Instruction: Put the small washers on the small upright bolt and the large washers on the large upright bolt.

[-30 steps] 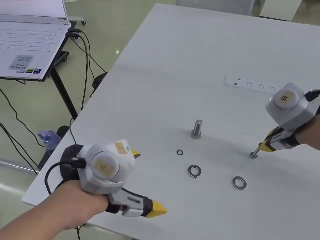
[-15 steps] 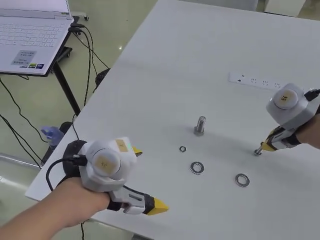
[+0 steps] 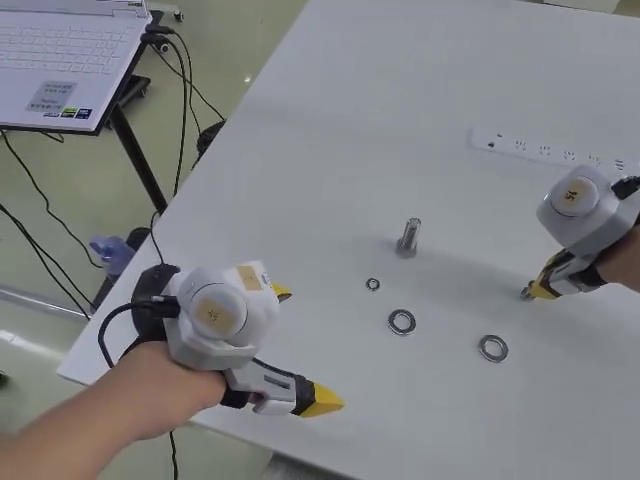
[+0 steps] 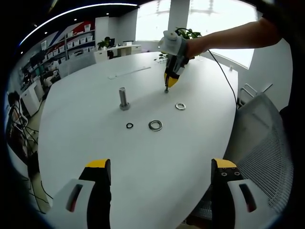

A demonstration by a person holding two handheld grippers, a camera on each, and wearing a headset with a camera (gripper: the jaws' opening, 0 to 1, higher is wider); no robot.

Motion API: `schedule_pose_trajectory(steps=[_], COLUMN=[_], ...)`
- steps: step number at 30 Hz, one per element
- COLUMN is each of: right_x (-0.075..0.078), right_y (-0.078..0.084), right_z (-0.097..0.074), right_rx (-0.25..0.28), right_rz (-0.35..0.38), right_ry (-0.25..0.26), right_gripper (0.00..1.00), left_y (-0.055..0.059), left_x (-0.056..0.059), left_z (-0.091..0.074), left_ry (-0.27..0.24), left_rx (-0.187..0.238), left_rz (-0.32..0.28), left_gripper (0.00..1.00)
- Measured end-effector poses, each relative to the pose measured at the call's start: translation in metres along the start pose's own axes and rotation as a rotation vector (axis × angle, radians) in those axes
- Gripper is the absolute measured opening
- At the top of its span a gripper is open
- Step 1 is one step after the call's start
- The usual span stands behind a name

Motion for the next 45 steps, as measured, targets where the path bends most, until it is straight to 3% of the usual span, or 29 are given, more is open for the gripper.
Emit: schedule_pose_trajectory(steps=[30, 35, 45], right_x=[0.0, -0.001, 0.001], right_y=[-0.003, -0.002, -0.001], right_z=[0.012, 0.015, 0.007], right_rx=[-0.019, -0.029, -0.014], right_rz=[-0.024, -0.016, -0.017], right_ry=[0.009, -0.002, 0.004], right_gripper=[0.13, 0.19, 0.2], left_y=[-0.005, -0.005, -0.002], left_x=[0.001, 0.001, 0.004], left_z=[0.007, 0.007, 0.003], left_ry=[0.027, 0.025, 0.02], left_rx=[-0.01, -0.01, -0.01], left_rz=[0.011, 0.01, 0.009], left_gripper=[0.84, 0.84, 0.83])
Point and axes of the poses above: the centre of the closed fingertips' face, and the gripper's own axes: z roughly forward along the fingers, x roughly to its right, y roughly out of its underside, the point moved 8 cm from there along -z, roughly backward along the fingers, and after that the axes turned 15 degrees about -x, right-handed, at the moved point
